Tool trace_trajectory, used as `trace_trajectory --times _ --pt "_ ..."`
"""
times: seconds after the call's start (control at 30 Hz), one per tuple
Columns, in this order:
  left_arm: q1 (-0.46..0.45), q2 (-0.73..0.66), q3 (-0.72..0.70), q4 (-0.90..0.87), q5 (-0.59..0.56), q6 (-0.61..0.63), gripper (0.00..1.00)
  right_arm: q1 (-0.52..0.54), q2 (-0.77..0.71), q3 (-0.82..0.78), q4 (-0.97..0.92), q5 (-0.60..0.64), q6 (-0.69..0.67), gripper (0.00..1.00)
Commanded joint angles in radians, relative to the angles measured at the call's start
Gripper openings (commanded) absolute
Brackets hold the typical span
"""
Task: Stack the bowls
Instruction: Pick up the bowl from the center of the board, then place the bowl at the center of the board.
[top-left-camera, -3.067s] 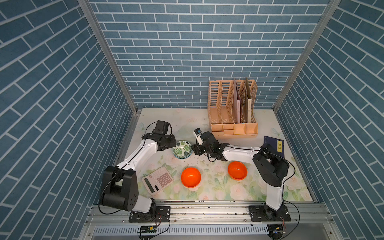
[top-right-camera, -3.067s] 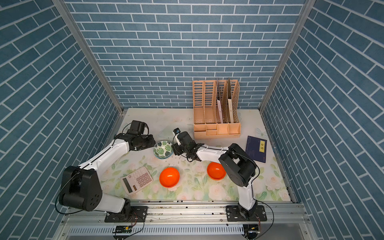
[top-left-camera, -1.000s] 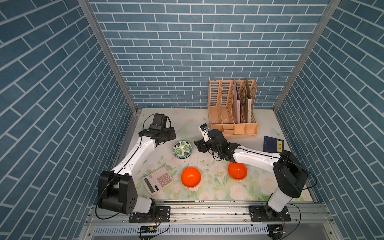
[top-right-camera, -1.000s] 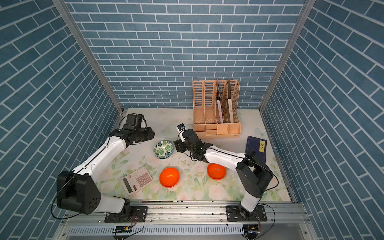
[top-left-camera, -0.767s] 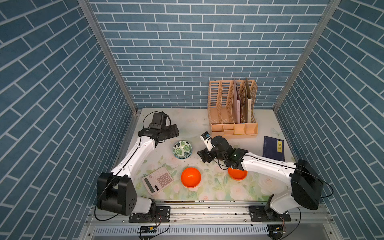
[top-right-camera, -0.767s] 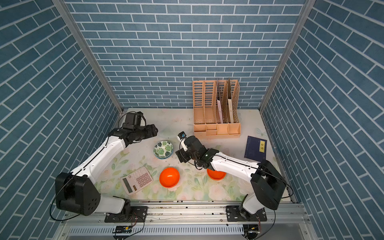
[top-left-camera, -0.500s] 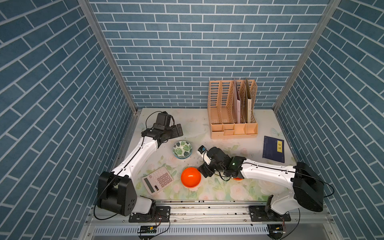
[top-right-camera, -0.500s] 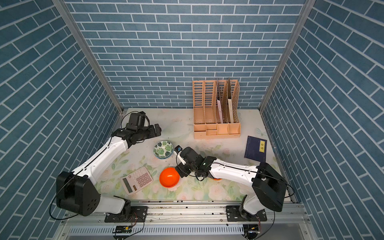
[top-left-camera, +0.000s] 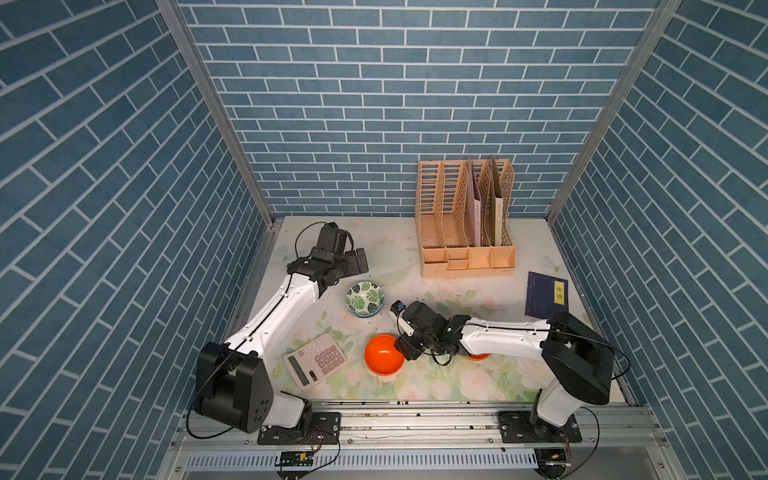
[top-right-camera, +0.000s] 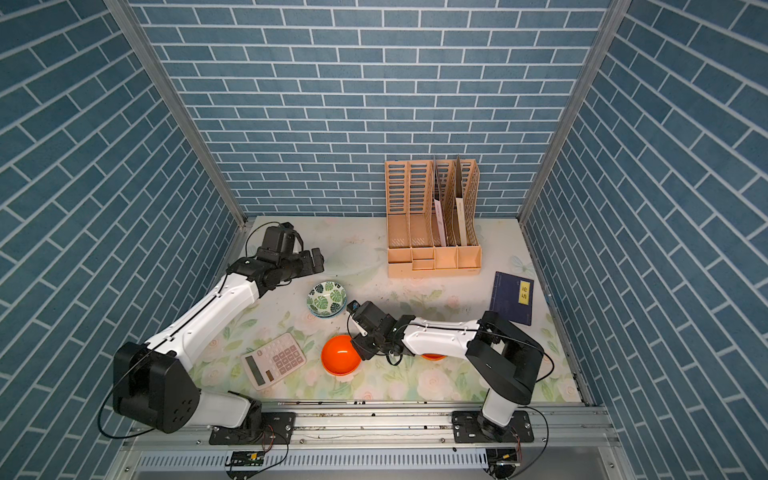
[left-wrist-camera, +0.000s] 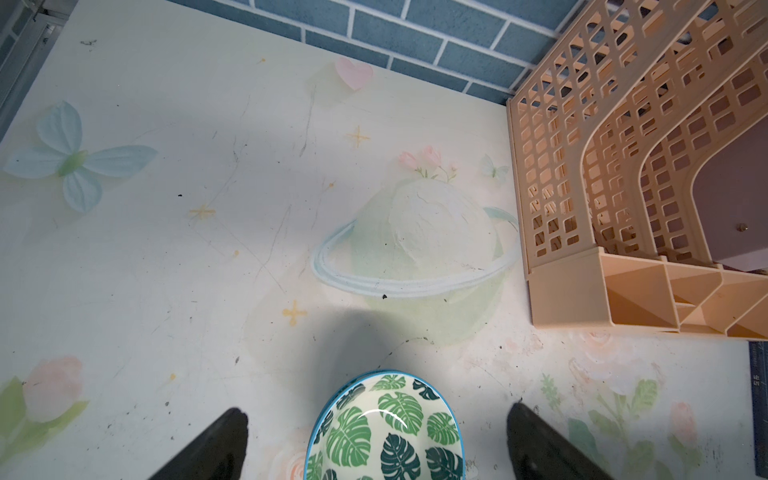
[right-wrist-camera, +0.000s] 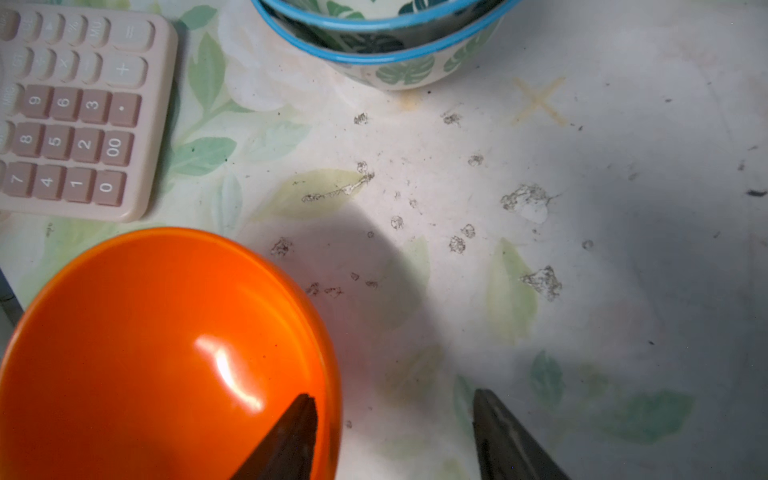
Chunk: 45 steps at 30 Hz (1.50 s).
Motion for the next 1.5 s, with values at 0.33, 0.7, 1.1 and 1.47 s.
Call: trace_trajectory --times 0.33,0.7,1.1,1.47 --pt "-0.003 -0.035 -0.007 -0.006 -0.031 0.019 1.00 0.004 0.055 0.080 -0.001 -0.033 0.029 0.07" --pt "-0.003 -0.027 -0.023 0.013 -0.017 0.016 1.00 -0.101 -0.054 0.071 -0.056 0.048 -0.006 0.00" --pt "-0.003 -0.030 -0.020 0.007 -0.013 0.014 1.00 -0.267 0.027 0.139 -0.049 0.058 -0.071 0.00" --pt "-0.003 -0.042 -0.019 -0.004 -0.025 0.021 1.00 -0.320 0.111 0.185 -0.053 0.017 -0.077 0.00"
